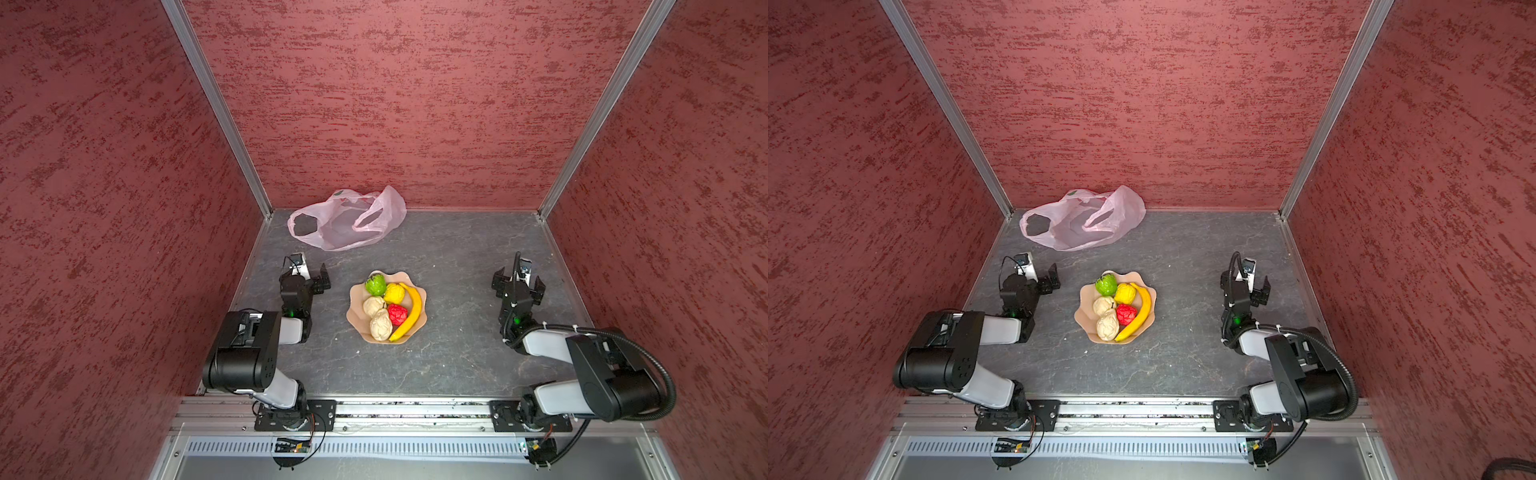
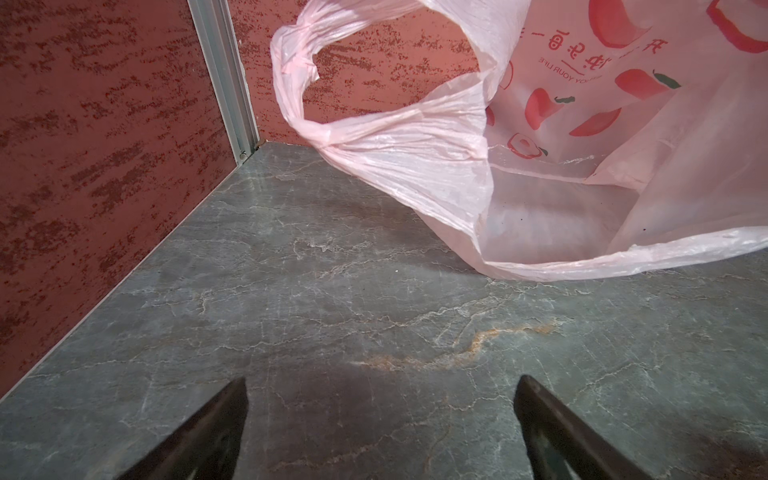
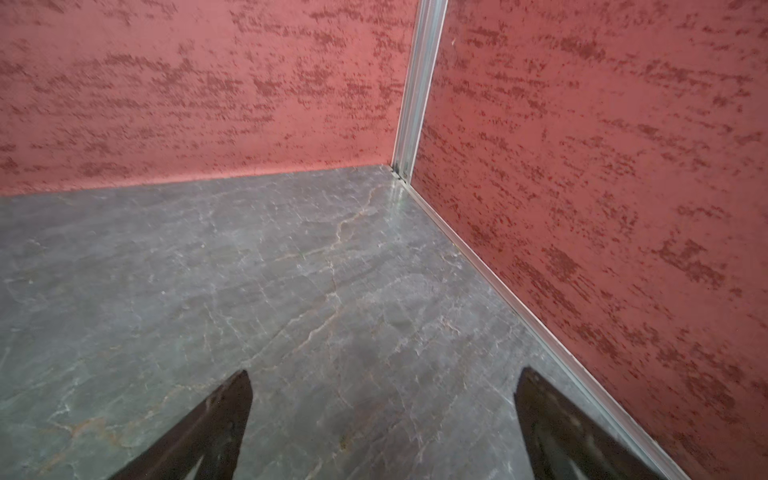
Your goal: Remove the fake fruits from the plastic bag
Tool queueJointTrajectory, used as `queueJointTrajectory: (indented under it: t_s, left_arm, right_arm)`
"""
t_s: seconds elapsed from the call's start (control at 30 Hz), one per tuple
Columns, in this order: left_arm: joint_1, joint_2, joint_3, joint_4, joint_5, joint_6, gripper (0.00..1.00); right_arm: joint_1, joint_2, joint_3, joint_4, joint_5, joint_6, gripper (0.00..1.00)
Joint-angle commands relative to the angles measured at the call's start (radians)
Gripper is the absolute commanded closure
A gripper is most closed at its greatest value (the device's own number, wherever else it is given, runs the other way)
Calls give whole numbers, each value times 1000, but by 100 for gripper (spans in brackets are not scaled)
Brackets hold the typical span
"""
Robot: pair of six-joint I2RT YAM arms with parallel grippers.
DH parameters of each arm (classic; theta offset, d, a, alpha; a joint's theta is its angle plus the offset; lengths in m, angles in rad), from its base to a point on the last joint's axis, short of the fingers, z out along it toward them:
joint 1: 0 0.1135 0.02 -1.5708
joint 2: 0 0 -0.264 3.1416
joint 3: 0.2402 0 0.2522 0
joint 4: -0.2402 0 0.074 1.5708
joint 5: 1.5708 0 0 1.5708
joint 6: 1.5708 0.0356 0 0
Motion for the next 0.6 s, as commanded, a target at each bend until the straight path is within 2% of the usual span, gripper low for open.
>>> queueJointTrajectory:
  t_s: [0.0, 0.2, 0.57]
  left_arm:
    - [0, -3, 10, 4, 8, -5, 1]
    - [0, -3, 10, 4, 8, -5, 1]
    - [0, -3, 10, 3, 8, -6, 0]
  right_arm:
    - [-6, 30, 9, 160, -57, -71, 1]
    - [-39, 122, 2, 278, -72, -82, 1]
    - [-107, 84, -17, 240, -181, -7, 1]
